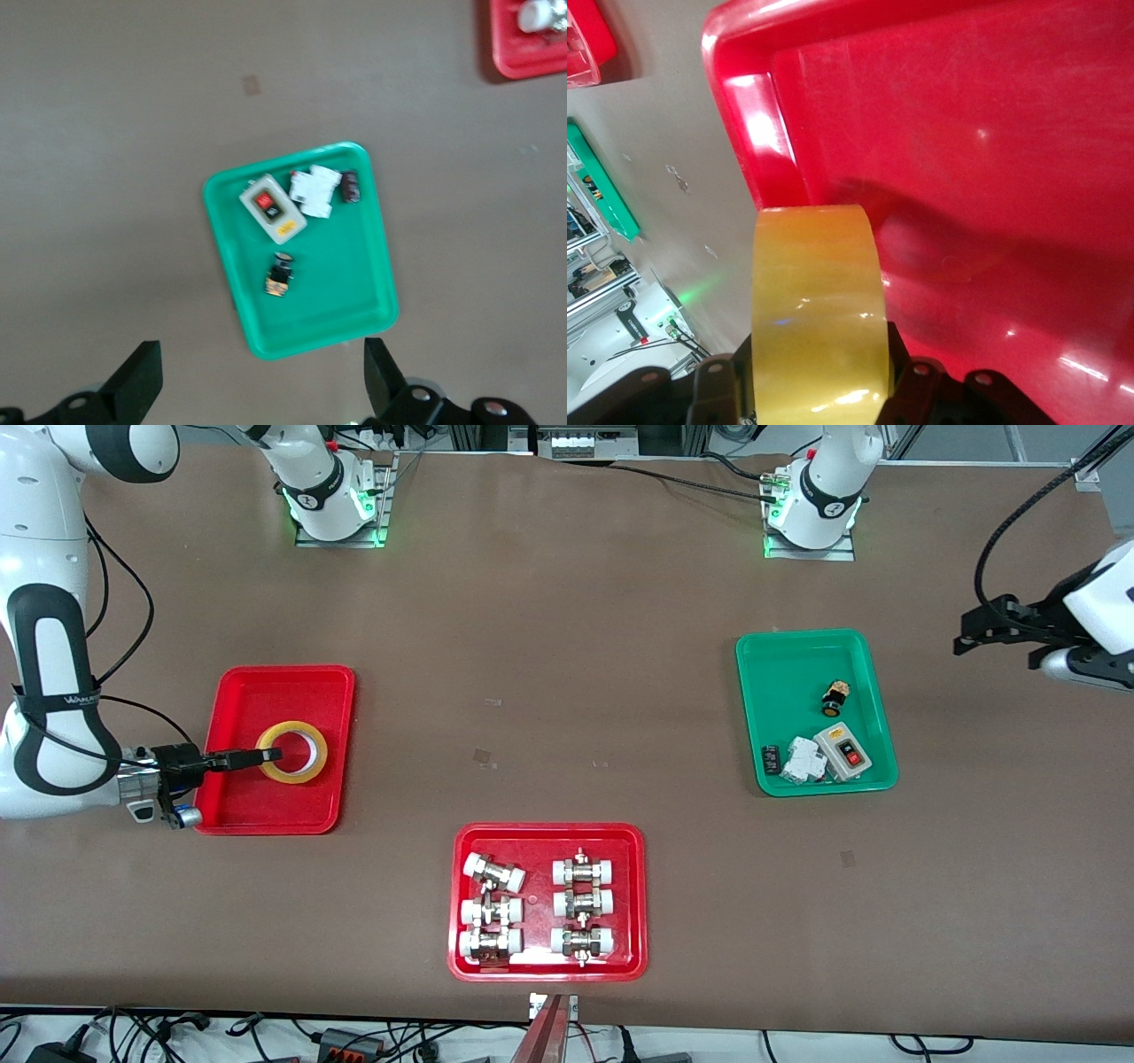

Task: Left arm passes tape to right arm into tray

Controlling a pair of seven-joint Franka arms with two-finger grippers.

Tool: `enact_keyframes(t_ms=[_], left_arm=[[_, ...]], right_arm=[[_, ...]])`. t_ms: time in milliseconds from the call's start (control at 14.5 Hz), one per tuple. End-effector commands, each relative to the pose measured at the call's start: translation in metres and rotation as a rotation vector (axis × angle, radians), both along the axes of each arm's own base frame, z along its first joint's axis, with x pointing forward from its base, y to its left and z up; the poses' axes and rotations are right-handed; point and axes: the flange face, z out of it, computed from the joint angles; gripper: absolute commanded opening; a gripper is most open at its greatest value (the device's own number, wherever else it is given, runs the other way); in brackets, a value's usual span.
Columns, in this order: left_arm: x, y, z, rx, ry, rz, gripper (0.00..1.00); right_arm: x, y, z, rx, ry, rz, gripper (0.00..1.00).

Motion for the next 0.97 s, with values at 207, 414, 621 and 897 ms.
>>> enact_keyframes(t_ms=[207, 414, 621, 897], left_arm=[[-0.005, 0.034, 0.026, 0.010, -0.107, 0.054, 1.00], [-0.005, 0.007, 0.033, 0.102, -0.110, 0.025, 1.00], [-0.009, -0.013, 0.037, 0.104, -0.094, 0.205, 1.00], [-0.005, -0.001, 0.033, 0.063, -0.091, 0.165, 1.00]], right_arm=[[-0.003, 0.001, 0.004, 0.011, -0.017, 0.029, 1.00], [-0.002, 0.006, 0.004, -0.047, -0.029, 0.083, 1.00], [-0.001, 0.016, 0.003, -0.120, -0.086, 0.167, 1.00], [-0.002, 0.035, 0.049, -0.339, -0.228, 0.281, 1.00]])
